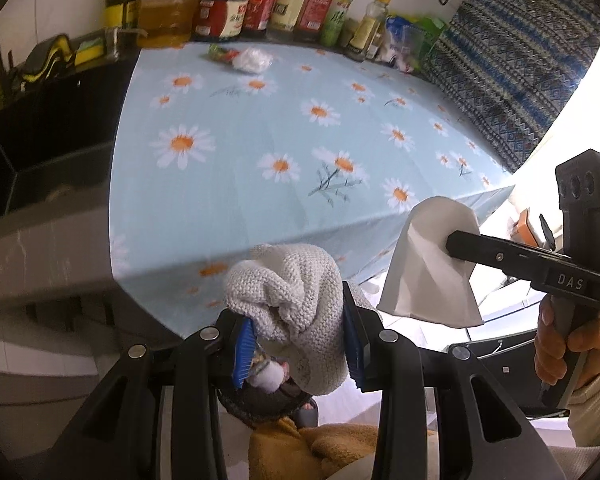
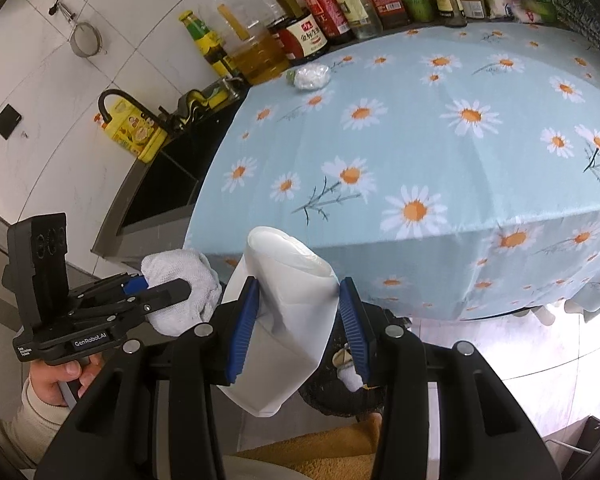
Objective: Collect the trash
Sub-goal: 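Carry the grey cloth and white tissue down to the trash bin with both tools, then open both tools over the bin, dropping the grey cloth and white tissue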
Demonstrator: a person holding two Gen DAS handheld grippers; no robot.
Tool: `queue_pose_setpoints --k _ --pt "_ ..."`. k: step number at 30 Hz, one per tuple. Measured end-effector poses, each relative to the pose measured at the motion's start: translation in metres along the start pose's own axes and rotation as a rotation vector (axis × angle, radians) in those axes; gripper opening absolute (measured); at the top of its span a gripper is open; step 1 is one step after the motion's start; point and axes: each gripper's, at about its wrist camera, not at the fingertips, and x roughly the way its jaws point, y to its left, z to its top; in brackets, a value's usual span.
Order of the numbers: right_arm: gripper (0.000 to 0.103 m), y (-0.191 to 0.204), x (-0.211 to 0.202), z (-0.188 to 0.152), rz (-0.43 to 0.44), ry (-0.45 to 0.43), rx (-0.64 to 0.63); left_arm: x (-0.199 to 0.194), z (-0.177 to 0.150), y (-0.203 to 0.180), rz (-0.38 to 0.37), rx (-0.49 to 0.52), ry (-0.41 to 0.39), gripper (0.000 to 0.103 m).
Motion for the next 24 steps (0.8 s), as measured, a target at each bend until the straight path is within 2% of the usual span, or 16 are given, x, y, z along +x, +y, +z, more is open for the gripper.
queue_pose_setpoints --k 12,24 --pt "0.042 -0.014 0.028 -0.027 -0.001 0.100 0.020 0.025 -0.037 0.009 0.012 -0.064 0.095 0.035" --pt "0.042 -0.031 0.056 -0.042 -0.015 0.174 0.039 0.056 -0.058 0.016 0.011 -0.110 0.173 0.035"
